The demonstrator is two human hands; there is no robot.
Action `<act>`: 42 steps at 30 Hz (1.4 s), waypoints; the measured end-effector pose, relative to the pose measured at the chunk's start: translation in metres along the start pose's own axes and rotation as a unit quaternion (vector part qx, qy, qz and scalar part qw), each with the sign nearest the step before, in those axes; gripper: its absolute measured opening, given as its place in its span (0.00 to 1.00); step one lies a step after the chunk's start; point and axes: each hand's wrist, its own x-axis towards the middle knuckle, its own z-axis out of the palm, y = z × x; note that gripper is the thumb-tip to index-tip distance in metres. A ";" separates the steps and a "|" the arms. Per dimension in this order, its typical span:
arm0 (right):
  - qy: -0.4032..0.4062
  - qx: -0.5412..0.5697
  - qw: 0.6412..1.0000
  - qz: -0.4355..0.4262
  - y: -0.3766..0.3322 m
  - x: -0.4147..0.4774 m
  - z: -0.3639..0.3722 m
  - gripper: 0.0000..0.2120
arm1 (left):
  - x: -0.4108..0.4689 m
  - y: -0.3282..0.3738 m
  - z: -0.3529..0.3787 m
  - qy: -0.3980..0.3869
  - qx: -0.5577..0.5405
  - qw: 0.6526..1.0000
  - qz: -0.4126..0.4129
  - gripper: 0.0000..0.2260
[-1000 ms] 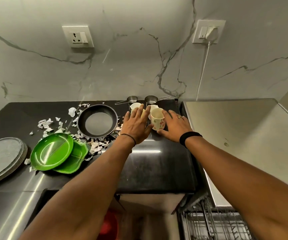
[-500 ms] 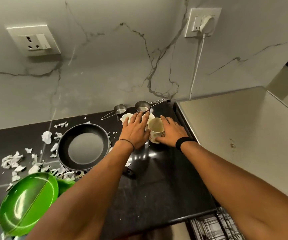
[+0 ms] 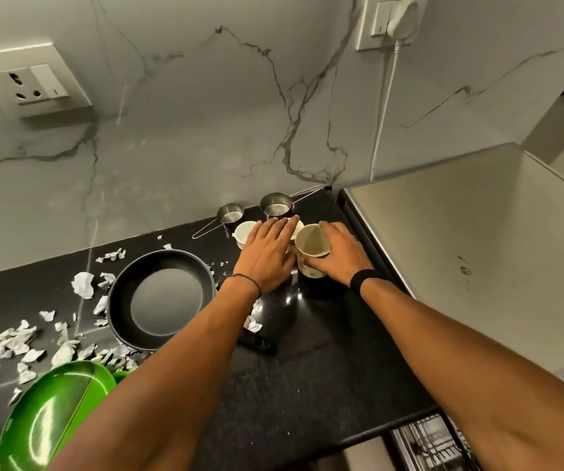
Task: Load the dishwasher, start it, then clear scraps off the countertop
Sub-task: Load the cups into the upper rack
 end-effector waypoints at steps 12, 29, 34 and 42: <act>0.090 0.282 0.947 0.125 0.041 -0.035 -0.065 0.23 | 0.023 0.073 0.014 -0.009 -0.212 0.974 0.074 0.40; 0.229 0.305 0.903 0.197 0.141 -0.164 -0.144 0.37 | 0.055 0.259 0.053 -0.135 -0.505 0.852 0.005 0.30; 0.231 0.220 0.930 0.184 0.166 -0.233 -0.158 0.38 | 0.049 0.319 0.062 -0.207 -0.571 0.792 -0.058 0.31; 0.252 0.148 0.938 0.186 0.205 -0.330 -0.159 0.53 | 0.000 0.418 0.079 -0.365 -0.564 0.735 -0.095 0.41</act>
